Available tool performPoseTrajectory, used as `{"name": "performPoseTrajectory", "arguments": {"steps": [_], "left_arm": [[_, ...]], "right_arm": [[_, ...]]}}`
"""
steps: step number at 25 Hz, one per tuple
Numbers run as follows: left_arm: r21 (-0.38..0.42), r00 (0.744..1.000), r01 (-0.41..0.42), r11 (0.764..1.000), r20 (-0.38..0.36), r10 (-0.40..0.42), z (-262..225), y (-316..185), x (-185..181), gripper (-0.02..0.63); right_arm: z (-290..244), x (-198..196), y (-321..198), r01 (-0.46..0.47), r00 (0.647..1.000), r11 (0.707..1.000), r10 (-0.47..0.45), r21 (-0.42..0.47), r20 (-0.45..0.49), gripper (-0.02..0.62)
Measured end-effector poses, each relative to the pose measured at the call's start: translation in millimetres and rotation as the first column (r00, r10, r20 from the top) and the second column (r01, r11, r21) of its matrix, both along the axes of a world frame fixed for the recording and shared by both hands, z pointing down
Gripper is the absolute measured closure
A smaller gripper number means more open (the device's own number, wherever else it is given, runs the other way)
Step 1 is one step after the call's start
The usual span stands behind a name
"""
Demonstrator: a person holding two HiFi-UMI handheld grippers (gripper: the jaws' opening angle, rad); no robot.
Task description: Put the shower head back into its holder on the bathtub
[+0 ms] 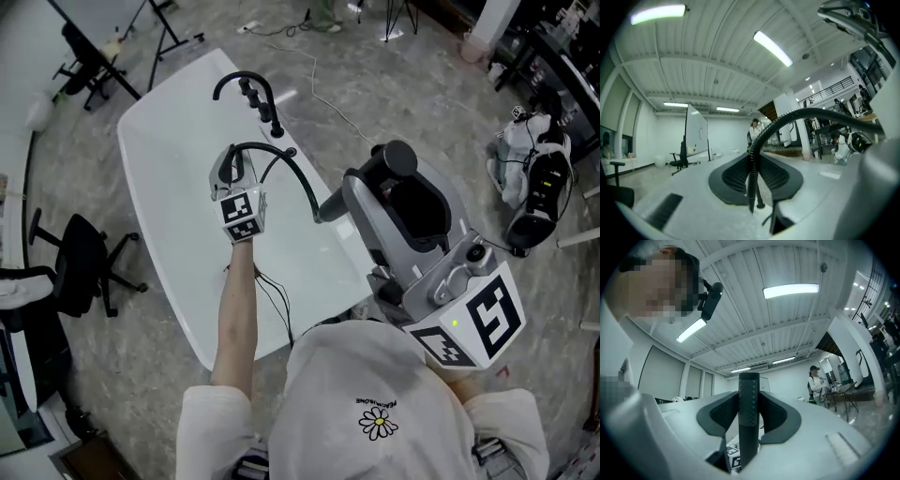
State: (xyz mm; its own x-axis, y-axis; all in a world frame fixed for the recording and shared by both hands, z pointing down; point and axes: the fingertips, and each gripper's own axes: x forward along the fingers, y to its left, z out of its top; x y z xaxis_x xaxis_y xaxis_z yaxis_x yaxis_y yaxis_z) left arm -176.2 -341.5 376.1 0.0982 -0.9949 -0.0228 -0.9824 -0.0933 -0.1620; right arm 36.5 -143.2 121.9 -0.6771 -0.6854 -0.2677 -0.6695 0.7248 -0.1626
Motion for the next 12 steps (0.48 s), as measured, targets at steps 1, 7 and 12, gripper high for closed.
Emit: {"name": "performPoseTrajectory", "arguments": {"steps": [1,7,12], "left_arm": [[0.057,1.0,-0.014,0.998,0.007,0.014,-28.0,-5.0,2.9,0.546],[0.288,0.99,-0.141,0.947,0.068,0.126,-155.1,-29.8,48.9,0.546],[0.368,0.97,-0.239,0.899,0.12,0.209,-215.9,-51.8,93.6,0.546]], "right_arm": [[-2.3,-0.1,1.1,0.005,1.0,1.0,-0.005,0.006,0.017,0.451],[-12.2,3.7,0.9,0.002,0.999,0.999,-0.004,0.051,0.042,0.451],[-27.3,7.8,-11.4,-0.034,0.999,0.994,0.031,0.108,0.033,0.451]]}}
